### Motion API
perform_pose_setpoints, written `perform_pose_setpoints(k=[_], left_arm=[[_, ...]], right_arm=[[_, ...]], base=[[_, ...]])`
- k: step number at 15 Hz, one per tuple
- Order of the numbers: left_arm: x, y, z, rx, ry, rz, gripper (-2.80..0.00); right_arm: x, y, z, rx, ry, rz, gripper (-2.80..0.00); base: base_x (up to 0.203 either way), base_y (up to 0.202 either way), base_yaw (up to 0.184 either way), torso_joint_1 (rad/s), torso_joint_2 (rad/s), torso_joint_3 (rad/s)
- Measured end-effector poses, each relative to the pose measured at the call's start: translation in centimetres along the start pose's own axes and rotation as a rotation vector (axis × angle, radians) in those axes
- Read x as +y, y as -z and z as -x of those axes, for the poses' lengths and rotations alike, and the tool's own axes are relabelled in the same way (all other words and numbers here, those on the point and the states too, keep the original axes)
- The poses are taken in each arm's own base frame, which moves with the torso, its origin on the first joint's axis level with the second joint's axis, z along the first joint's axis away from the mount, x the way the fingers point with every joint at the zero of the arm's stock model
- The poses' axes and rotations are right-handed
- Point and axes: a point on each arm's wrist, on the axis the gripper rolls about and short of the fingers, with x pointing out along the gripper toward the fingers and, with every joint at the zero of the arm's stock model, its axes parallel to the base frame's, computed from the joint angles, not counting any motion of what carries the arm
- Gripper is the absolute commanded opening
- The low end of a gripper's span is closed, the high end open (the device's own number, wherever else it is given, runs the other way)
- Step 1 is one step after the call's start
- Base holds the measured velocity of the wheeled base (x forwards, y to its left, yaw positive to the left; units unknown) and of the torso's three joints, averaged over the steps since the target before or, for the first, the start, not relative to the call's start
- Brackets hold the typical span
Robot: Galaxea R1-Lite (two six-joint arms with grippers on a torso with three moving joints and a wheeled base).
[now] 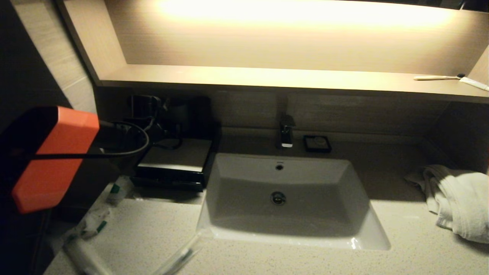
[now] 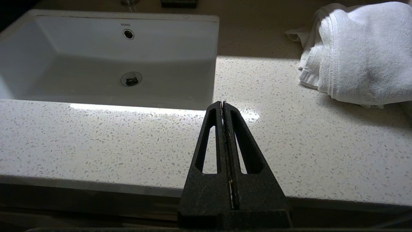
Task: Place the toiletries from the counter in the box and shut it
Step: Place the cup on the storage box
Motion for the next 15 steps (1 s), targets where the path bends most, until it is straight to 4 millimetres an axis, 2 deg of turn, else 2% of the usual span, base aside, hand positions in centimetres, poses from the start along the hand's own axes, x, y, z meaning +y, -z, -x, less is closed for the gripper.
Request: perform_pose_setpoints(k=[6, 15], left_arm=[[-0.01, 0.06, -0.66, -0.009, -0.002, -0.001, -2.80], [0.08, -0.11, -0.36, -0.009, -0.007, -0.002, -2.80]], right_arm=[[0.00, 0.00, 0.00, 0.000, 0.000, 0.001, -2.80], [0.00, 0.00, 0.00, 0.000, 0.001, 0.001, -2.80]], base=[[0.000, 0.000, 0.000, 0.000, 0.00, 0.000], [0.000, 0.000, 0.000, 0.000, 0.00, 0.000]])
